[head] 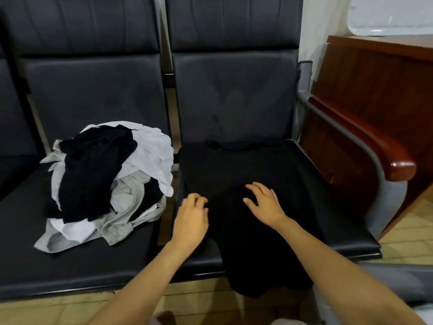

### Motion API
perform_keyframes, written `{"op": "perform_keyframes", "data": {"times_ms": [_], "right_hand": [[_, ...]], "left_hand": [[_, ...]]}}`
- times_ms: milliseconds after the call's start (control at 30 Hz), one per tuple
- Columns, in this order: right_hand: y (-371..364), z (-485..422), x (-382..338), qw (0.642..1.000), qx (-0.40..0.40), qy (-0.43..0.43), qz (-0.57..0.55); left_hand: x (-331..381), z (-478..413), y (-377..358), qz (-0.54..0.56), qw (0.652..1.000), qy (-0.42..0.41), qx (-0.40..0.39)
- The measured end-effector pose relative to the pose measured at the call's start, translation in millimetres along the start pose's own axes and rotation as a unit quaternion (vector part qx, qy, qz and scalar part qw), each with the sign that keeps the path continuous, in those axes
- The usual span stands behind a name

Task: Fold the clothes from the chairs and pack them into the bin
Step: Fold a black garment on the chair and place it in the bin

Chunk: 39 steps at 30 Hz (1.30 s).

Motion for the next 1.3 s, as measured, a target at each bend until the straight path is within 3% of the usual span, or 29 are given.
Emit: {"op": "perform_keyframes", "data": {"times_ms": [67, 133, 233, 333, 533, 767, 900, 1000, 1067, 1133, 1233, 1300], "right_hand": [[20.8, 7.0, 1.9, 0.997, 0.07, 0.006, -0.031], [37.1, 16.4, 6.8, 0.991, 0.114, -0.005, 0.064], [25.6, 25.2, 33.7, 0.981, -0.032, -0.102, 0.164], [15.3, 18.6, 51.1, 0.968, -0.139, -0.147, 0.147], [5.3, -37.7, 67.9, 0.965, -0.168, -0.149, 0.133], [8.9, -100.9, 81.1, 0.985, -0.088, -0.102, 0.107], [16.3, -112.6, 77.2, 0.995, -0.054, -0.077, 0.023], [49.4, -98.0, 68.7, 0.988, 0.07, -0.051, -0.127], [75.0, -71.3, 69.0, 0.978, 0.177, -0.057, -0.096], [84.5, -38.5, 76.2, 0.966, 0.221, -0.122, -0.056], [70.6, 2.3, 84.0, 0.969, 0.132, -0.208, 0.006], [62.7, 24.2, 79.5, 0.974, 0.091, -0.208, 0.025]], "left_hand": [[19.4, 0.2, -19.9, -0.013, 0.998, 0.005, -0.061], [17.0, 1.1, -42.0, -0.076, 0.985, 0.045, -0.148], [2.8, -3.4, -62.9, -0.116, 0.958, 0.101, -0.243], [-4.5, -25.8, -72.8, -0.12, 0.945, 0.131, -0.276], [-20.7, -86.9, -81.7, -0.147, 0.947, 0.098, -0.27], [-47.0, -152.9, -88.4, -0.126, 0.955, 0.059, -0.263], [-32.2, -166.8, -80.3, -0.193, 0.966, 0.055, -0.16], [25.4, -155.8, -63.2, -0.201, 0.976, -0.073, -0.043], [55.7, -137.2, -49.5, -0.11, 0.989, -0.102, -0.012], [75.1, -112.5, -40.0, -0.048, 0.993, -0.101, -0.021], [83.4, -64.6, -46.2, -0.038, 0.988, -0.084, -0.128], [76.9, -35.8, -52.4, -0.077, 0.975, -0.074, -0.192]]}}
Point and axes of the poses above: each hand's wrist, its own z-axis away from the middle knuckle, its own y-axis out of the back of the hand, x = y × z, the point moved 9 cm from there along -z, towards the middle knuckle, and after that the axes turned 2 degrees about y, right-handed, at the moved point
